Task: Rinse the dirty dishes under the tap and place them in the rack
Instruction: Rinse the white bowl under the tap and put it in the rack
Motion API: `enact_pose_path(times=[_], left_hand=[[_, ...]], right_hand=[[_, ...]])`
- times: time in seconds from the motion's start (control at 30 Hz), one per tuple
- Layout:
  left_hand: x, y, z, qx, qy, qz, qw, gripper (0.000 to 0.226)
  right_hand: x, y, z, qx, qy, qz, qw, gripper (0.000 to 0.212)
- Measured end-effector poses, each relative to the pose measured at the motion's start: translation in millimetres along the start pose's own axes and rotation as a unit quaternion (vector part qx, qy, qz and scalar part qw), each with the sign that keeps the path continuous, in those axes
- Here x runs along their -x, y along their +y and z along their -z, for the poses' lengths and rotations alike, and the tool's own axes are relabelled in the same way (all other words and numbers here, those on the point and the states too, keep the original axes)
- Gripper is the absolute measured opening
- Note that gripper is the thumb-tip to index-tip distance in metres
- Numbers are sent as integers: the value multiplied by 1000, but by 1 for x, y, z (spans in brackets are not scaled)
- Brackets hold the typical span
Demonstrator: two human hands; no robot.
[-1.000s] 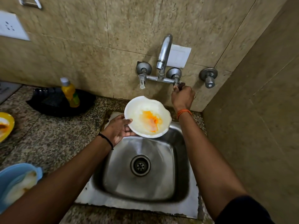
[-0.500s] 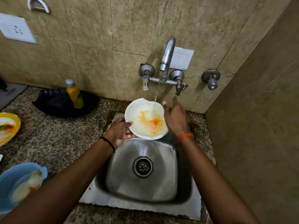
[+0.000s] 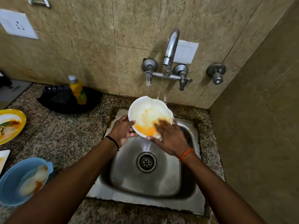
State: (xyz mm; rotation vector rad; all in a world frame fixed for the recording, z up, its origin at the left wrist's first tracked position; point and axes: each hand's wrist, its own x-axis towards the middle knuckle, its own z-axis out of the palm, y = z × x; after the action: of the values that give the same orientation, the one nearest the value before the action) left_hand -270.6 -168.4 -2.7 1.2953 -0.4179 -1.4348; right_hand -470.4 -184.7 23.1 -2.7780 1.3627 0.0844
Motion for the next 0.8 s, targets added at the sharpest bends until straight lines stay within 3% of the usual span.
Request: enact_pose_path(times=[0.07,0.2,0.37,0.5,0.57,0.7,0.8], left_hand=[[1,-1,-1,-2,4,0,1000,28],[4,-3,0,-17,13,5,1000,28],[4,-6,2,1,17,2,1000,27],[8,-10,0,-17,0,23,1000,27],[8,-11,-1,-19,-16,33,999,25],[7,-2,-8,-58,-10,25,998,17],[-1,3,-4,-79,13,10,997,24]], right_hand=[[0,0,2,23,-14,-27,999,121],[11,-23,-5,-33,-40,61,997,104],[12,-24,1,-3,-12,-4,1000,98],[5,-49,10,-167,-83,46,981,75],[-17,-29,5,-121,-78,50,988,68],[-41,8,2,-6,-78,-49,996,73],[-24,-12,8,-33,-111,-74,991,72]])
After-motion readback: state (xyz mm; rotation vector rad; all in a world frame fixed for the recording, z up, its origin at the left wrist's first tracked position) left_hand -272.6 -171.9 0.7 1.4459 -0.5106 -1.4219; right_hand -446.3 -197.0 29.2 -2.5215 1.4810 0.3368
